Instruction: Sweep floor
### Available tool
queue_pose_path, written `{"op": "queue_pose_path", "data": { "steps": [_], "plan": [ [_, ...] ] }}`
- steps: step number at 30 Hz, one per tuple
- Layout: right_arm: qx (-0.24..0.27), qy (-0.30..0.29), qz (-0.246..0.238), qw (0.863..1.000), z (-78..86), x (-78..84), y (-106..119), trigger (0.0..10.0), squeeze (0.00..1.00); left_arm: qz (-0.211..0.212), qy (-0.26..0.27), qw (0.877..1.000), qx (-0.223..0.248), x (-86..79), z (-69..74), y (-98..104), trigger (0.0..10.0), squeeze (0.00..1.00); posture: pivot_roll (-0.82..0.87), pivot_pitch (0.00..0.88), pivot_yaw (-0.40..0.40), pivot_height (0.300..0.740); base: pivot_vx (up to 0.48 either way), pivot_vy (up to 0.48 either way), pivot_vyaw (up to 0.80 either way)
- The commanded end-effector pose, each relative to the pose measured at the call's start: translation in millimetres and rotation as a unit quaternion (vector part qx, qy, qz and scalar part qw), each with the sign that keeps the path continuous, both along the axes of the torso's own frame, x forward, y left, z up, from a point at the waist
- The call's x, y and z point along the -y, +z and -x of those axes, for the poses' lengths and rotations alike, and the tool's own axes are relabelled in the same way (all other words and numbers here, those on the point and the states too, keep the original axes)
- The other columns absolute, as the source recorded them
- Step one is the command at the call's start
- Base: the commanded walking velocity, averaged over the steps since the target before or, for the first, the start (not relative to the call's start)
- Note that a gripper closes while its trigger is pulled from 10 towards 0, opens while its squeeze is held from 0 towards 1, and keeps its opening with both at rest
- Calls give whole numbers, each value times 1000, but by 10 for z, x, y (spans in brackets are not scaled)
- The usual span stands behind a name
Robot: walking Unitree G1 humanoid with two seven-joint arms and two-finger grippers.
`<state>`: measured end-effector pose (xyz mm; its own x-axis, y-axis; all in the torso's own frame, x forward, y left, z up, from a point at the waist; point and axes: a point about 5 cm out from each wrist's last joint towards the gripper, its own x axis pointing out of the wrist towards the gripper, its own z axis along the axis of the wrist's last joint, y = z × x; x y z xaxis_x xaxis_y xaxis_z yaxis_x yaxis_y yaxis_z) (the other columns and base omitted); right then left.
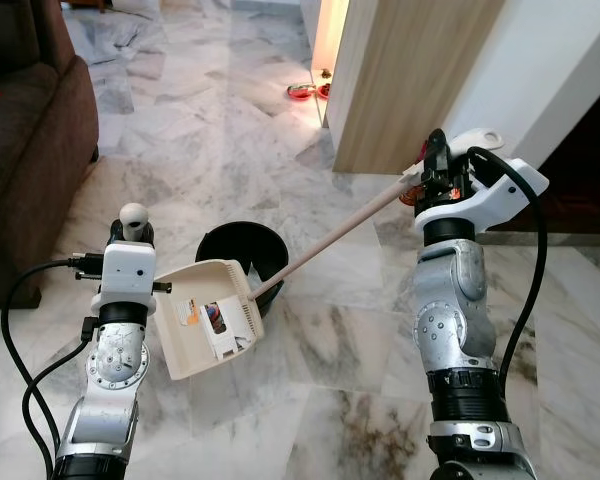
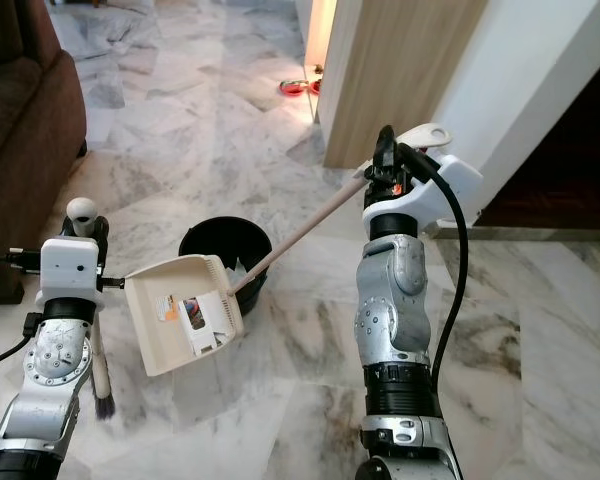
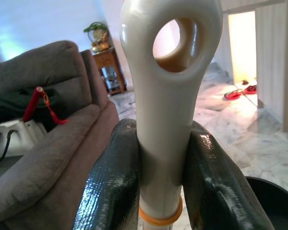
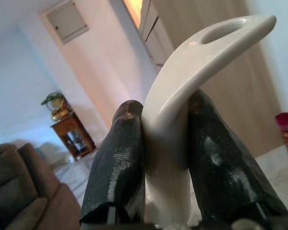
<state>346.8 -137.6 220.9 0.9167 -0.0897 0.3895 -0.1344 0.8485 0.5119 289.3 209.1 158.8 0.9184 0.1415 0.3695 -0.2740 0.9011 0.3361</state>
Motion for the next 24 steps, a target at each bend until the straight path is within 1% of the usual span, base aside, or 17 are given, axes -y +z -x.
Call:
{"op": "queue_pose_path", "data": {
  "steps": [1, 24],
  "plan": [
    [35, -9, -14, 999, 47, 64, 138, 10000, 0, -6, -7, 999, 37, 57, 8, 148, 10000, 0, 223, 112, -121, 740, 315, 0, 0],
    [35, -2, -15, 999, 40, 42, 157, 10000, 0, -8, 4, 999, 47, 30, 16, 191, 10000, 0, 231, 126, -130, 740, 315, 0, 0]
  ]
}}
